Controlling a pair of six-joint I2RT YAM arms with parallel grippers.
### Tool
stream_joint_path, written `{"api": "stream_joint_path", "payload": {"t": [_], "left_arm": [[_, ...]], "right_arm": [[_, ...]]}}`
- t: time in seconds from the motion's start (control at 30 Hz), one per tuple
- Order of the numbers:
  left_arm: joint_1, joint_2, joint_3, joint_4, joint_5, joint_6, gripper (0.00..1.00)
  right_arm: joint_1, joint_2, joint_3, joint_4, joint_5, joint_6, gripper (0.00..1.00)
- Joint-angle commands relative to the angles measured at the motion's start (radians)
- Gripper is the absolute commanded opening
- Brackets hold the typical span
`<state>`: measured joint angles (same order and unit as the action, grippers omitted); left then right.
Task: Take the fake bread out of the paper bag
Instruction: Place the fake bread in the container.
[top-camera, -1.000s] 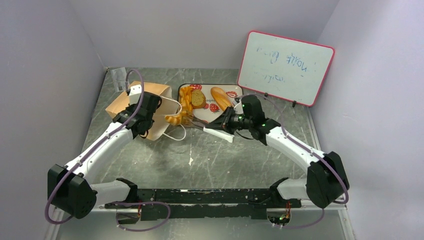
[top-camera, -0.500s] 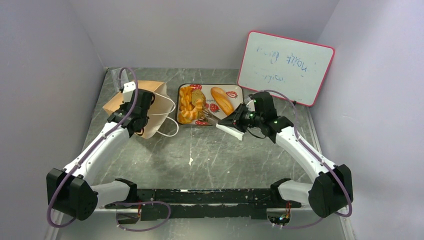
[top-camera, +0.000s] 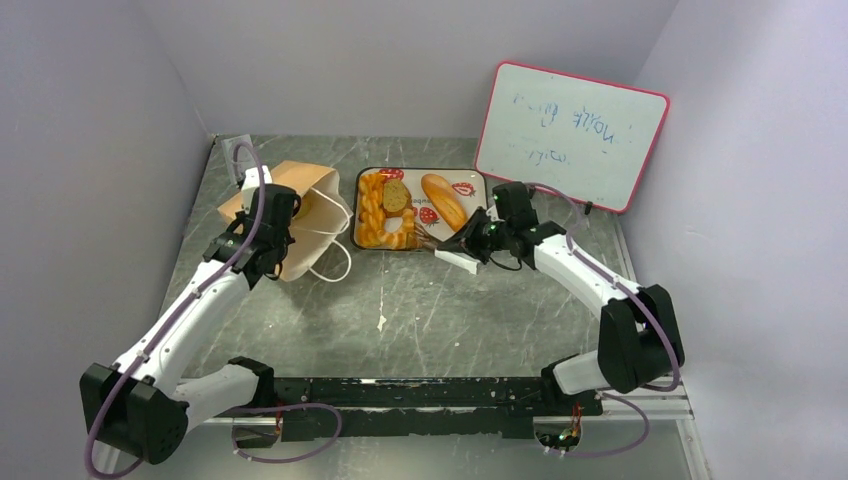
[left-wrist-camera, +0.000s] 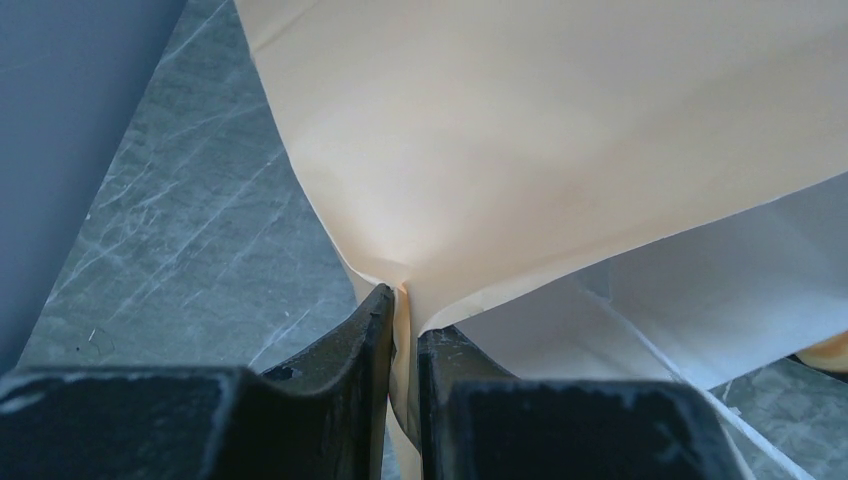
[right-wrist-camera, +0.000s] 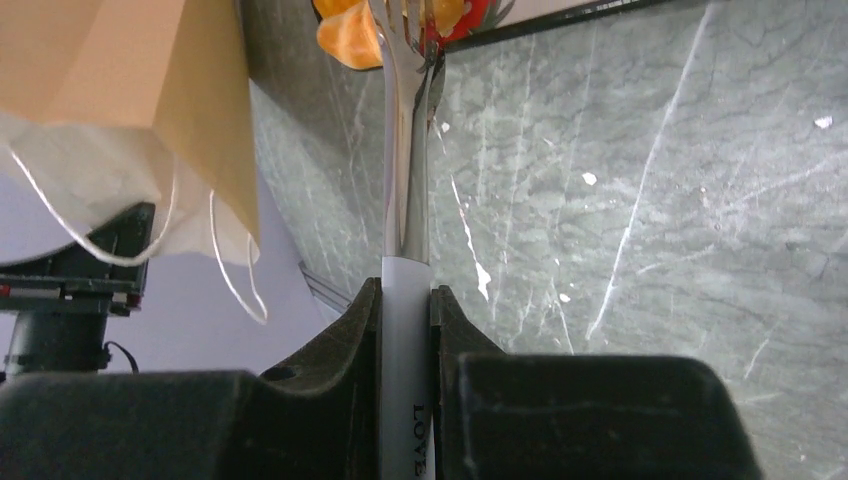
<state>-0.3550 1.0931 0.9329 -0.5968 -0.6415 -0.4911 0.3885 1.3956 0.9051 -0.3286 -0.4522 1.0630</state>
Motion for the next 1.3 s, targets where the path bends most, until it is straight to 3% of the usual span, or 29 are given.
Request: {"api": "stream_joint_path", "payload": {"t": [0.0, 0.1, 0.23, 0.6, 0.8, 1.03, 1.27], "left_arm": [[0.007, -0.045, -0.009, 0.073, 0.048, 0.031, 0.07], [0.007, -0.051, -0.009, 0.069, 0.048, 0.037, 0.07], [0.008, -0.054, -0.011, 0.071, 0.056, 0.045, 0.07], [0.007, -0.048, -0.005, 0.074, 0.064, 0.060, 0.07], [0.008, -0.048, -0.003, 0.070, 0.066, 0.053, 0.07], [0.007, -0.054, -0.006, 0.058, 0.060, 0.046, 0.07], [0.007, -0.048, 0.004, 0.047, 0.054, 0.040, 0.07]], "right_arm": [[-0.016, 0.036, 0.046, 0.078, 0.017, 0.005, 0.11], [-0.022, 0.055, 0.049, 0.096, 0.022, 0.015, 0.25], [-0.033, 0.058, 0.038, 0.113, 0.018, 0.030, 0.37], [-0.040, -0.008, -0.006, 0.110, 0.019, 0.041, 0.40], [-0.040, -0.013, -0.049, 0.129, 0.000, 0.042, 0.31], [-0.041, -0.031, -0.079, 0.129, -0.005, 0.026, 0.02], [-0.040, -0.074, -0.095, 0.135, -0.017, 0.028, 0.00]]}}
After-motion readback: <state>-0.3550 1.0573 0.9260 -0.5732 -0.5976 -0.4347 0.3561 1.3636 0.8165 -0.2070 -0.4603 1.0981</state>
